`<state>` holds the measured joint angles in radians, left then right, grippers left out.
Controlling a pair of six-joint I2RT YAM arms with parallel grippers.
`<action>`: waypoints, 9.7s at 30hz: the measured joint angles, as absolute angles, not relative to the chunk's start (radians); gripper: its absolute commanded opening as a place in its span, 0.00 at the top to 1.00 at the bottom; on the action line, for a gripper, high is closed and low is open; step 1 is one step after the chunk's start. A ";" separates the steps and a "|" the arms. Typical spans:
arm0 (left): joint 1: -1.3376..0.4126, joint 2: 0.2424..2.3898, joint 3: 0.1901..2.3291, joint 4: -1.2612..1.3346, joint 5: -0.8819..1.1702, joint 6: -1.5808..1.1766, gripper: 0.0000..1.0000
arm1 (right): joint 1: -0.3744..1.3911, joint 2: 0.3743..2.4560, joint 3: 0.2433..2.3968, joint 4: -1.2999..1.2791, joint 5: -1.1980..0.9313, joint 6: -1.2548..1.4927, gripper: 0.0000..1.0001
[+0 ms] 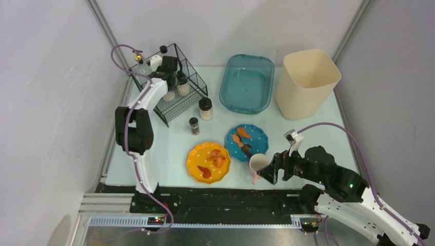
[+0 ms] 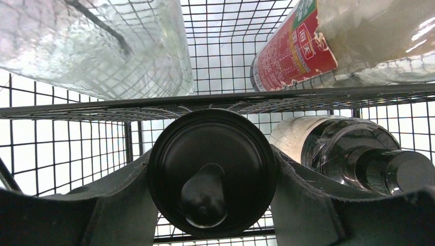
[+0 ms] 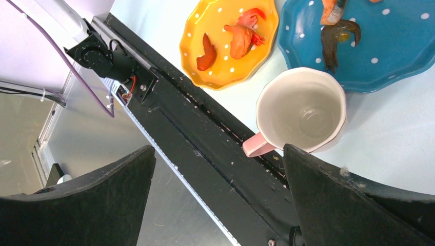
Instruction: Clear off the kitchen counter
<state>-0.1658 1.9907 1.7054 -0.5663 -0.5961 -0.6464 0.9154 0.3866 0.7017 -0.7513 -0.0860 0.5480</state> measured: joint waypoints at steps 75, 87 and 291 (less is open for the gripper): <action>-0.624 1.729 1.456 -0.546 -0.421 -0.433 0.00 | 0.915 0.374 0.743 -0.887 0.038 0.603 0.00; -0.597 1.848 1.483 -0.548 -0.410 -0.427 0.00 | 0.915 0.374 0.743 -0.893 0.038 0.603 0.00; -0.579 1.578 1.078 -0.552 -0.415 -0.540 0.20 | 0.917 0.511 0.683 -0.848 0.075 0.663 0.00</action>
<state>-0.5793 1.5784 1.0782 -0.5522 -0.4152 -0.5396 0.9173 0.5114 0.6830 -0.8478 0.0750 0.6628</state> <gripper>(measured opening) 0.839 0.996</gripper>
